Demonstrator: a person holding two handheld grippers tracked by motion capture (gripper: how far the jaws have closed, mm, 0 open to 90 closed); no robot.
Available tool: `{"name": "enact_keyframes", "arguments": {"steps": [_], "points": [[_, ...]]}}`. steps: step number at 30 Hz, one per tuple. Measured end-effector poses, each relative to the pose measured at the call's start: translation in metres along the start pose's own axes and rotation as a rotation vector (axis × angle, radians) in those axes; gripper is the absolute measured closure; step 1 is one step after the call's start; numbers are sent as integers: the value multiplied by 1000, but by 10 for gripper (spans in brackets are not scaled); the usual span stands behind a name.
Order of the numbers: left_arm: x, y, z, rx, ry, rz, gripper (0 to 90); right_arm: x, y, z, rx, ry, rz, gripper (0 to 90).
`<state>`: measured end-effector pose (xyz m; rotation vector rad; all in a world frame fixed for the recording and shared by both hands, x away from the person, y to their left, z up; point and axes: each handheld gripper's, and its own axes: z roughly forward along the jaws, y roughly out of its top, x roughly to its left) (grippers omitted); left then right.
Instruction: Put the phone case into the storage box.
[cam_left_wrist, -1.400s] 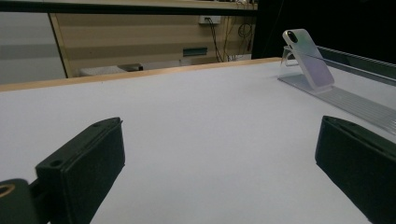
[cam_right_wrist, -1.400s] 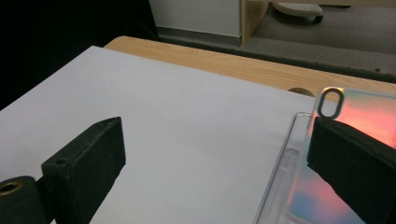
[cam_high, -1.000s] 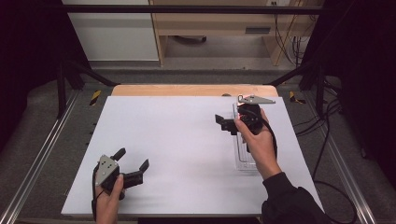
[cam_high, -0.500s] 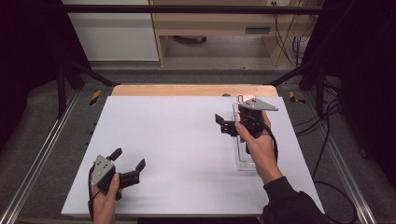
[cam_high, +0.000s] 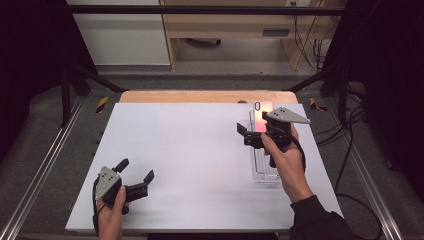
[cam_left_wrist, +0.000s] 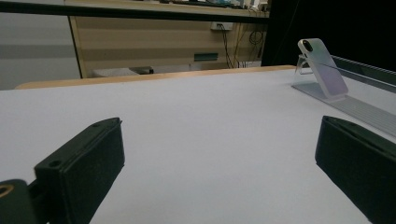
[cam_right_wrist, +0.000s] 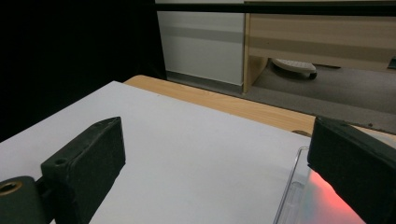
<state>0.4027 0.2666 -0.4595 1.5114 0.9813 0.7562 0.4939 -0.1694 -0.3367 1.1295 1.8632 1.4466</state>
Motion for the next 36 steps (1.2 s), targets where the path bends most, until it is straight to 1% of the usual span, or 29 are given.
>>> {"name": "enact_keyframes", "arguments": {"steps": [2,3,13,14,16,25,36], "points": [[1,0,0,-3,3,-3,8,-2,0,-3,-9,-4,1,44],[1,0,-1,-3,-2,-7,8,-3,0,-4,-14,-4,3,44],[3,0,-3,-6,12,-1,8,-11,1,-16,-44,-15,12,40],[3,0,-3,-6,6,-5,8,-12,1,-18,-47,-17,13,40],[3,0,-3,-4,7,-5,8,-14,1,-21,-54,-19,17,39],[5,0,-4,-6,13,-9,8,-21,1,-35,-74,-29,31,37],[6,0,-5,-7,20,-12,8,-28,-1,-50,-89,-49,29,35]]}}
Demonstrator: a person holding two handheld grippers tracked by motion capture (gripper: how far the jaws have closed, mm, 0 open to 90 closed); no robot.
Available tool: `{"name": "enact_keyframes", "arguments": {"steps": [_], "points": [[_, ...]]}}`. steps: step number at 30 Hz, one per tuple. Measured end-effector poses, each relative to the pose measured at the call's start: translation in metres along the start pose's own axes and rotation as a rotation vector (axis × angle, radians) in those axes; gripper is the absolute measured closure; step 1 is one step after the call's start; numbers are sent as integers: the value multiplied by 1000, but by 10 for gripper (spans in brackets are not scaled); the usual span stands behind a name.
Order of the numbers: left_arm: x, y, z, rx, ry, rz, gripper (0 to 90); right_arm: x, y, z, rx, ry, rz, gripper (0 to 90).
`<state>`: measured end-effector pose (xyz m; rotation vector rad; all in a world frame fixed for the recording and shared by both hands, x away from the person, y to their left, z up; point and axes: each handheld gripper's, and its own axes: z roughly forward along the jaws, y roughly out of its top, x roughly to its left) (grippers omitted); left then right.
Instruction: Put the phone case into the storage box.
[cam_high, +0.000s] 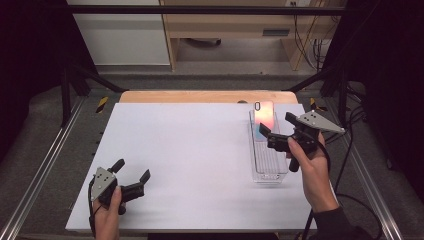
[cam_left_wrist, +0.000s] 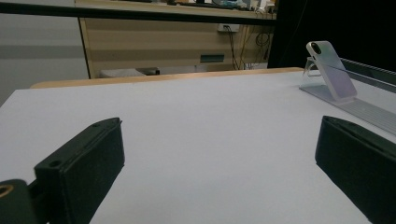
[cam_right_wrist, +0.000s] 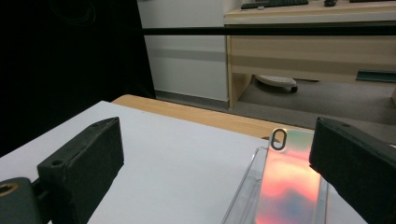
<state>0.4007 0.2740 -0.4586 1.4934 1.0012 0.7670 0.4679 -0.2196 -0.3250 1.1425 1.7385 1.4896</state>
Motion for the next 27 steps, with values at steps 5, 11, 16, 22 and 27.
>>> {"name": "enact_keyframes", "arguments": {"steps": [5,11,16,22,27], "points": [[1,0,0,1,8,-4,8,-3,-1,-7,-6,-9,1,35],[1,0,-1,1,12,-6,8,-8,-3,-14,-14,-16,5,30],[1,0,-1,0,11,-9,8,-12,-6,-19,-16,-20,10,29],[1,-1,-1,2,9,-3,8,-17,-11,-22,-11,-26,16,29],[0,0,0,4,8,0,8,-23,-16,-28,-14,-34,23,32]]}}
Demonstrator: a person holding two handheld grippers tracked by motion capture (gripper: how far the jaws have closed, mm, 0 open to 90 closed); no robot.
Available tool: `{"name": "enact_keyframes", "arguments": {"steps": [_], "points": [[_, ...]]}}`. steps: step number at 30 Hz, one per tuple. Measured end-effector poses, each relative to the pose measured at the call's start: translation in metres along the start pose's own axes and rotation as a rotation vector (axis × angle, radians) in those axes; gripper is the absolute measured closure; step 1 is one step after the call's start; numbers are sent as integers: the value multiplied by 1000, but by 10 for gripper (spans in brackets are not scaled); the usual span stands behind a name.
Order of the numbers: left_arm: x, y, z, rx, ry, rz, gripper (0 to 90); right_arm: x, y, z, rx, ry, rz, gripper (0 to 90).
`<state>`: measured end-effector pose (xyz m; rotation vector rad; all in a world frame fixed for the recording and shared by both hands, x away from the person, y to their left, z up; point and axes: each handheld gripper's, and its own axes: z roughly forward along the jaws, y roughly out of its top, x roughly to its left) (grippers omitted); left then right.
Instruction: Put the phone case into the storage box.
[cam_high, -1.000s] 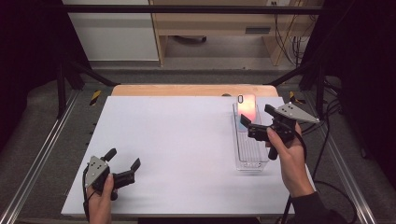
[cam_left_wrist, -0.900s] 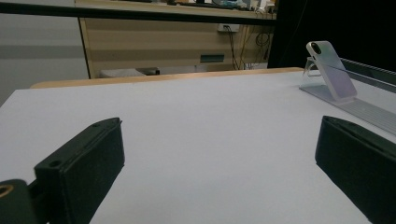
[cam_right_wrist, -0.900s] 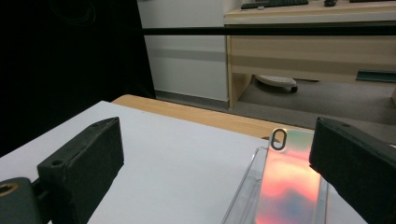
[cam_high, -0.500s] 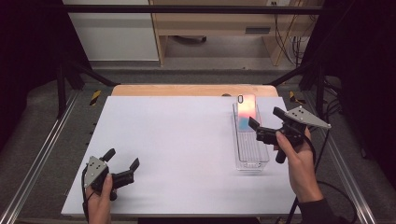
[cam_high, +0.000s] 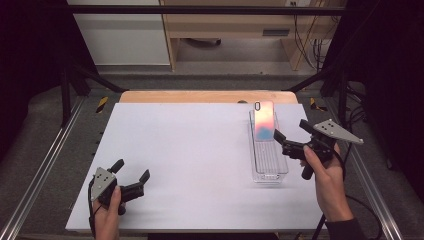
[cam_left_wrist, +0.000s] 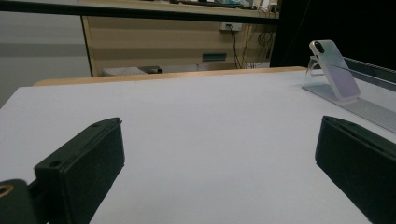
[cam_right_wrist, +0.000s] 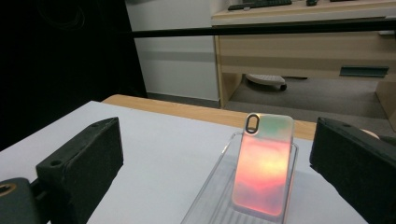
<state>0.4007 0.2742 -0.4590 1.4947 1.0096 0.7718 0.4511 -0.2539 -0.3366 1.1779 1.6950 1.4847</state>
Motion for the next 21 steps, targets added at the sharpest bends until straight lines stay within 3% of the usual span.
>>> {"name": "enact_keyframes", "arguments": {"steps": [21], "points": [[-2,0,-10,-4,-3,11,8,-24,-34,-35,-45,-30,-20,34]]}}
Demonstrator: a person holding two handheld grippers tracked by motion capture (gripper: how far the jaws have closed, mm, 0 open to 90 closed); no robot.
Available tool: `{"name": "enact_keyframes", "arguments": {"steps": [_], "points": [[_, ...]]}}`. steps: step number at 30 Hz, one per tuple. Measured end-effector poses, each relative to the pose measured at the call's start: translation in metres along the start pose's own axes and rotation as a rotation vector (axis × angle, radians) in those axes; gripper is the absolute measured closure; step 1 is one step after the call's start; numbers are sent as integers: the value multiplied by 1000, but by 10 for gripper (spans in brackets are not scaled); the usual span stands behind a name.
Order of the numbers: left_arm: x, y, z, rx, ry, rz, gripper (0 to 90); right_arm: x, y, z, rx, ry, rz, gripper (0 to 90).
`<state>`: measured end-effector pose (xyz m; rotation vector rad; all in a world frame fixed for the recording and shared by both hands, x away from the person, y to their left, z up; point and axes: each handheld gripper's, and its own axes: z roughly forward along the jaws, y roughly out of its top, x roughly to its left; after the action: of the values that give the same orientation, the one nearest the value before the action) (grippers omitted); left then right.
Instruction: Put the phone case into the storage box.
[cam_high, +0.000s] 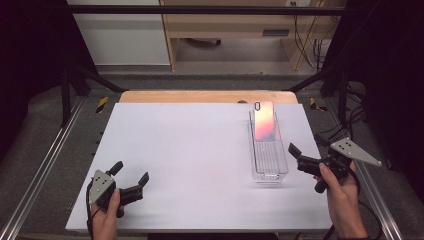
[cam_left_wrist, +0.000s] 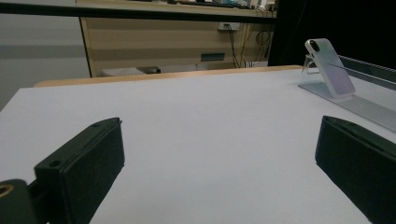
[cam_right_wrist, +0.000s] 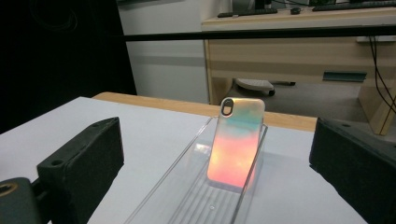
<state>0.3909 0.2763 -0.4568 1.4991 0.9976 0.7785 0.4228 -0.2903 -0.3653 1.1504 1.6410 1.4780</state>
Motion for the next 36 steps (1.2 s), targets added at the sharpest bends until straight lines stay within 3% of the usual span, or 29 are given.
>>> {"name": "enact_keyframes", "arguments": {"steps": [9,23,36], "points": [[-1,-1,-2,3,0,6,8,-8,-12,-11,-9,-21,-16,34],[-3,-1,-11,1,-10,18,9,-17,-33,-26,-27,2,-25,36],[-4,-1,-14,2,-27,25,9,-23,-60,-30,-26,5,-18,37]]}}
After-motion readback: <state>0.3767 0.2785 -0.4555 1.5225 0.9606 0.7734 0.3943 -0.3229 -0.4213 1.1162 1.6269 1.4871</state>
